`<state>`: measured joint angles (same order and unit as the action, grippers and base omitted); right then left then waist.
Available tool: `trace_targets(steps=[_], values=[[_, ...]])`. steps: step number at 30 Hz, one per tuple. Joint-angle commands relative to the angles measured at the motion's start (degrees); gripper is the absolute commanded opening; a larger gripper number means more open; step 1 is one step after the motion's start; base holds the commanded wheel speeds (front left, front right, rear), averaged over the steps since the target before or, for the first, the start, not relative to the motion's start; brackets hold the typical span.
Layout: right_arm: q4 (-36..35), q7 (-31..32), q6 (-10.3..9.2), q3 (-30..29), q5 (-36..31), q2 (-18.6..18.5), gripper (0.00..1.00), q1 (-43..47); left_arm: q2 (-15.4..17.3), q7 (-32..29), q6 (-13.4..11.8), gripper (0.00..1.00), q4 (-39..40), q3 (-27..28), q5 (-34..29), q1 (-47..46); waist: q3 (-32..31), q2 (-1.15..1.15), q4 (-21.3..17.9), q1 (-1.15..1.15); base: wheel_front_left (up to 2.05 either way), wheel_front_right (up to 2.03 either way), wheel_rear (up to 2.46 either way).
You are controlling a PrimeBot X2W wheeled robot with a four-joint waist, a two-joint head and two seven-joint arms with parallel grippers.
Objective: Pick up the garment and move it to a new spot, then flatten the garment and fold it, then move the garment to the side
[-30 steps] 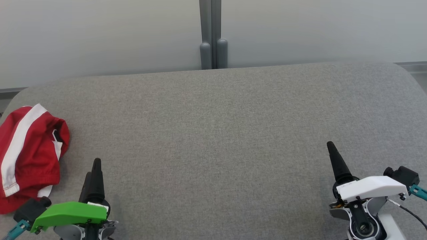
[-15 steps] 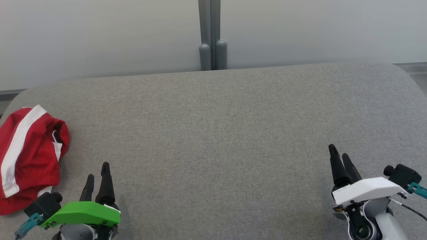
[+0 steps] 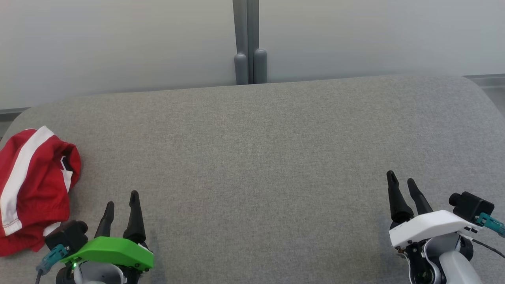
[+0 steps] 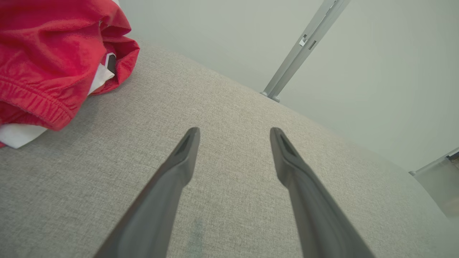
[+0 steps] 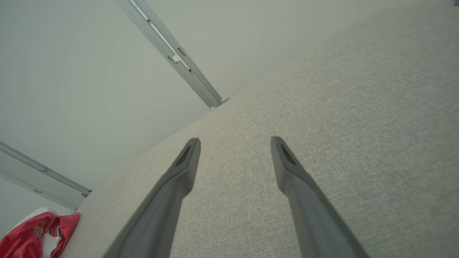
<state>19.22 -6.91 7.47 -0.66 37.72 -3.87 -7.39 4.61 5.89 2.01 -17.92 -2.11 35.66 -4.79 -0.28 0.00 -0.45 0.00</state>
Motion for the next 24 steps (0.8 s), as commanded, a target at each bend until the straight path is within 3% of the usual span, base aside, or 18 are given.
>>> trace_targets(steps=[1,24], values=[[-0.4,-0.6,0.02,0.2,-1.9,-0.3,1.00,-1.3,0.8,0.6,-0.3,1.00,0.6,-0.4,-1.8,-0.3,0.0,0.00,-0.1,0.00,0.00,0.00,0.00],[0.7,-3.7,0.03,1.2,-15.4,-0.8,1.00,-1.3,1.8,4.1,-2.2,1.00,-0.4,-4.0,-14.8,0.1,0.0,0.00,-0.3,0.00,0.00,0.00,0.00]])
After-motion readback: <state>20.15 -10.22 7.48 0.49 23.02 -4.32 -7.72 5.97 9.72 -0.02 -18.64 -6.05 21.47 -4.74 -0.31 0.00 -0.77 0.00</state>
